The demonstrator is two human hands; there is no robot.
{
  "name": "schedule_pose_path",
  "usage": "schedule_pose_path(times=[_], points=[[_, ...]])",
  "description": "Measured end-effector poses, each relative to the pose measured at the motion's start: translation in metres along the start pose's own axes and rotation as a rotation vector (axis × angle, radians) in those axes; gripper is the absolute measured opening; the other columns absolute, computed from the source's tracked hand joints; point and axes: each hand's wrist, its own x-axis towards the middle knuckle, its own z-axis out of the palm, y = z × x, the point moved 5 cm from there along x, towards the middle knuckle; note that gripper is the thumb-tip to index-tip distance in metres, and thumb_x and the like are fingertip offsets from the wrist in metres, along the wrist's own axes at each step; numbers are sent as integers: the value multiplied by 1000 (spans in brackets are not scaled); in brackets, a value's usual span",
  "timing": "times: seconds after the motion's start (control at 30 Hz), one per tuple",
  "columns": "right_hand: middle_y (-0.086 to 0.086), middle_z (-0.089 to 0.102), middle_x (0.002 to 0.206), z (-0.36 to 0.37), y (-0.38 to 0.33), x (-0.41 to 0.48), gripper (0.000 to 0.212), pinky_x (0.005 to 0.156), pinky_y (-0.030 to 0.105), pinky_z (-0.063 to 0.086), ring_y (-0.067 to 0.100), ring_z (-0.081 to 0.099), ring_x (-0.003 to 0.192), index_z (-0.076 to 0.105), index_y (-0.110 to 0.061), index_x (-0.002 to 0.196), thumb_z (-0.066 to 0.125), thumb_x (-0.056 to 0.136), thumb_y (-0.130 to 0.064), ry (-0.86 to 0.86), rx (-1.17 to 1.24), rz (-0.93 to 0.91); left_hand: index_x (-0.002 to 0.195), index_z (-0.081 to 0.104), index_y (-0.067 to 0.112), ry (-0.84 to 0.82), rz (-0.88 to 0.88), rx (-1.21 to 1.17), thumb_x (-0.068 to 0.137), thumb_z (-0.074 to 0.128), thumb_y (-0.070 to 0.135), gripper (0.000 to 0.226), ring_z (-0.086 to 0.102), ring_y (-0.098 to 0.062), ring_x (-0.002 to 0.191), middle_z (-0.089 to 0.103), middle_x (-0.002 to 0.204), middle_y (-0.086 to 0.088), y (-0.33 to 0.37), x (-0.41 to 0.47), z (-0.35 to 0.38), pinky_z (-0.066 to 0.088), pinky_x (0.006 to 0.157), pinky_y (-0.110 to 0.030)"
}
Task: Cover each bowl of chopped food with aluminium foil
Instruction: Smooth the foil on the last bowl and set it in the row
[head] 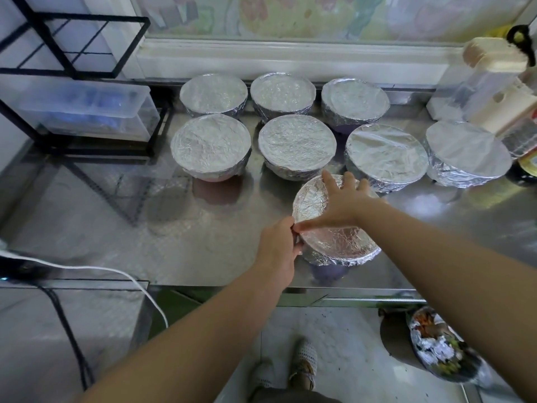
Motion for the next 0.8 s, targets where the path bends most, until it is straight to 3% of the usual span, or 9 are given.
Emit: schedule_pose_path(times=[0.1, 0.2, 0.3, 0.43, 0.6, 0.63, 0.7, 0.73, 0.8], points=[[10, -21, 167, 0, 0, 0, 163, 109, 82, 12, 48, -18, 150, -23, -42, 155, 53, 24, -102, 4, 12, 0, 94, 62, 13, -41, -41, 97, 86, 50, 28, 21, 49, -21, 91, 60, 98, -9, 2, -5, 4, 37, 75, -32], [10, -22, 167, 0, 0, 0, 163, 110, 81, 12, 48, -19, 150, -23, -43, 154, 53, 23, -103, 2, 19, 2, 98, 67, 15, -111, -75, 9, 96, 42, 26, 26, 52, -21, 89, 70, 103, -5, -4, -7, 6, 36, 78, -30], [10, -21, 167, 0, -1, -1, 164, 109, 81, 12, 48, -18, 151, -23, -42, 155, 52, 23, -102, 3, 18, 2, 79, 65, 19, -174, -93, -72, 99, 39, 24, 33, 60, -15, 76, 71, 93, -2, -7, -8, 10, 42, 77, -27], [8, -20, 168, -1, -1, -4, 156, 108, 84, 9, 46, -17, 152, -21, -42, 156, 59, 35, -101, 18, 9, 10, 87, 67, 15, -150, -110, -147, 96, 41, 23, 29, 65, -26, 101, 73, 109, -11, -3, -9, 9, 46, 98, -35], [7, -21, 168, -2, -1, -6, 153, 108, 83, 8, 44, -17, 152, -22, -41, 156, 63, 42, -99, 13, 3, 18, 89, 63, 14, -159, -115, -106, 98, 37, 25, 29, 55, -24, 102, 64, 99, -9, -5, -11, 11, 42, 99, -37], [7, -22, 167, -2, -1, -6, 153, 108, 83, 8, 44, -18, 152, -22, -41, 156, 64, 43, -98, 10, 5, 18, 93, 65, 15, -173, -119, -88, 99, 37, 29, 32, 55, -23, 105, 65, 101, -8, -4, -11, 12, 41, 100, -39], [8, -23, 167, -1, -2, -5, 155, 109, 83, 8, 45, -18, 151, -22, -41, 156, 63, 40, -99, 2, 11, 12, 122, 65, 21, -218, -139, -70, 101, 34, 40, 42, 57, -24, 118, 66, 122, -6, -1, -9, 13, 35, 110, -46], [9, -23, 167, -1, -1, -4, 157, 109, 82, 9, 46, -19, 151, -23, -41, 155, 61, 36, -99, 0, 16, 7, 137, 56, 26, -250, -166, -62, 101, 33, 46, 47, 53, -26, 126, 61, 134, -7, 0, -7, 14, 27, 116, -51], [10, -23, 167, -1, -1, -3, 160, 109, 82, 11, 48, -19, 150, -24, -40, 155, 56, 30, -100, -6, 24, 0, 145, 47, 30, -302, -202, -23, 100, 33, 50, 51, 46, -29, 134, 54, 142, -8, 3, -5, 12, 18, 119, -56]])
